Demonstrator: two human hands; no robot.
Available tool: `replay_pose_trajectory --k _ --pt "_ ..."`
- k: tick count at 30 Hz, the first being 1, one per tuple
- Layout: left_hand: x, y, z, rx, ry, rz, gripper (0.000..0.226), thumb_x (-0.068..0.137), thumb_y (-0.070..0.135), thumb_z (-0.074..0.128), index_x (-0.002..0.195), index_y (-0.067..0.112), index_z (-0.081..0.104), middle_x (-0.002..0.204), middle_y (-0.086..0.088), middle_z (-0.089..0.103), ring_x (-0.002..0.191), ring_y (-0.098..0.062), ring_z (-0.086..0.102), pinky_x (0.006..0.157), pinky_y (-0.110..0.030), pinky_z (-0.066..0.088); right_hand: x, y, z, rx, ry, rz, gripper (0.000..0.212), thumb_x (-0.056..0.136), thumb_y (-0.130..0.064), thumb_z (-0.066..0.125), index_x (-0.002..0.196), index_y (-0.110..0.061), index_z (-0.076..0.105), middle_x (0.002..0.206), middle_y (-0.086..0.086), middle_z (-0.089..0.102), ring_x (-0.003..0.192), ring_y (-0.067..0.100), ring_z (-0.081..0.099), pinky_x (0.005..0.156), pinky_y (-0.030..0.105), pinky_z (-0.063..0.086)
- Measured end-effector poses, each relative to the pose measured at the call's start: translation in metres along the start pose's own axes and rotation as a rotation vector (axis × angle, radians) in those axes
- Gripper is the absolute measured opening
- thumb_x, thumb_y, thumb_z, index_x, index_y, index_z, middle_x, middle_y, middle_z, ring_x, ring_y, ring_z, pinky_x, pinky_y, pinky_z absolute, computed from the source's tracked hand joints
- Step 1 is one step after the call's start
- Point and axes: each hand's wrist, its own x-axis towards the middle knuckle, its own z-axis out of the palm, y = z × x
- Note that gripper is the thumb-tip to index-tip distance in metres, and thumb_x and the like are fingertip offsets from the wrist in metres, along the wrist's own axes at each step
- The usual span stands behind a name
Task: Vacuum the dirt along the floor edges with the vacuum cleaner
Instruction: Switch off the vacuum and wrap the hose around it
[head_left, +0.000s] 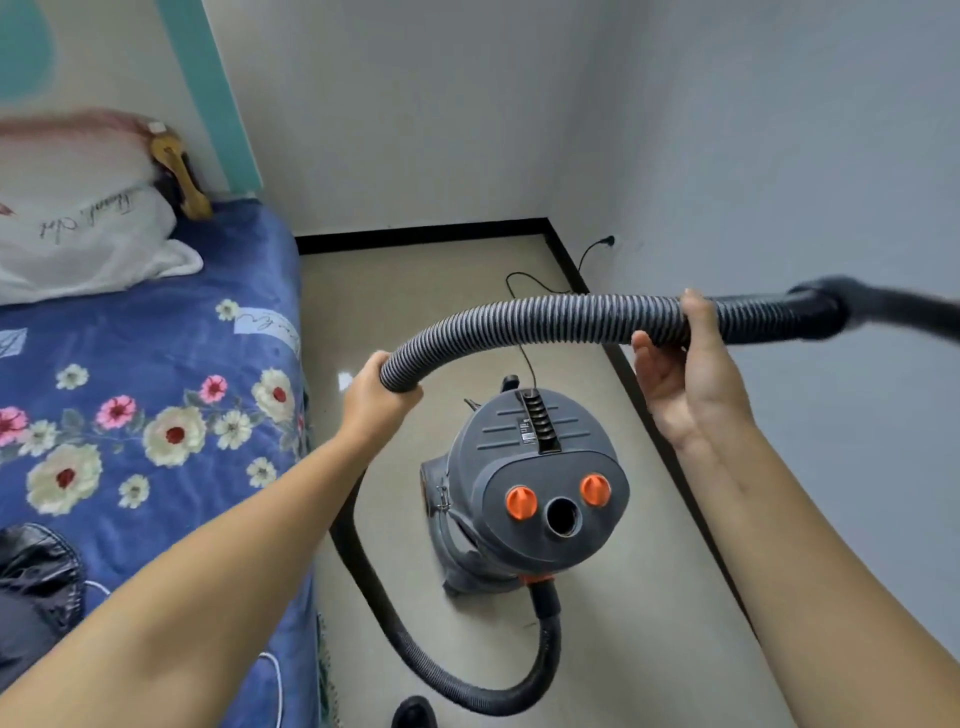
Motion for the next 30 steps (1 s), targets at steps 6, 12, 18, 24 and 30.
replay_pose_trajectory --k 6,12,18,24,30 --pt "0.022 0.049 0.015 0.064 -0.064 0.147 0.024 0.075 0.008 0.069 0.092 0.017 0.055 0.076 0.004 0.056 0.067 -0.013 0.051 0.055 -0.024 0.038 0.011 -0.003 -0.039 0.303 0.258 0.12 0.031 0.085 -0.033 0.071 0.099 -0.01 0.057 0.07 0.005 0.071 0.049 0.009 0.065 0.04 0.017 0.049" --pt "0.026 0.104 0.046 0.306 -0.2 0.473 0.026 0.075 0.011 0.068 0.1 0.011 0.059 0.09 -0.004 0.063 0.08 -0.022 0.054 0.065 -0.031 0.039 0.042 -0.007 -0.107 0.258 0.434 0.238 0.03 0.091 -0.032 0.061 0.101 -0.005 0.054 0.113 0.018 0.064 0.083 0.018 0.068 0.04 0.015 0.049" --pt "0.033 0.169 0.087 0.434 -0.305 0.681 0.029 0.079 0.012 0.065 0.107 0.011 0.058 0.096 -0.007 0.062 0.089 -0.026 0.055 0.07 -0.031 0.042 0.049 -0.029 -0.132 -0.975 0.354 0.066 0.051 0.092 -0.028 0.051 0.136 -0.005 0.038 0.114 0.016 0.057 0.087 0.024 0.06 0.084 0.044 0.048" --pt "0.027 0.205 0.158 0.467 -0.37 0.766 0.029 0.081 0.014 0.063 0.109 0.01 0.058 0.098 -0.007 0.063 0.089 -0.028 0.057 0.075 -0.039 0.05 0.111 -0.042 -0.098 -1.683 -0.131 -0.908 0.074 0.087 -0.041 0.066 0.147 -0.015 0.034 0.122 0.018 0.052 0.108 0.037 0.05 0.09 0.044 0.041" --pt "0.085 0.152 0.201 0.438 -0.258 0.584 0.044 0.081 0.026 0.07 0.12 0.017 0.051 0.1 0.003 0.061 0.081 -0.018 0.054 0.068 -0.028 0.04 0.222 -0.043 -0.123 -1.581 -0.131 -0.993 0.051 0.089 -0.045 0.061 0.128 -0.014 0.055 0.097 0.015 0.063 0.077 0.039 0.061 0.061 0.035 0.041"
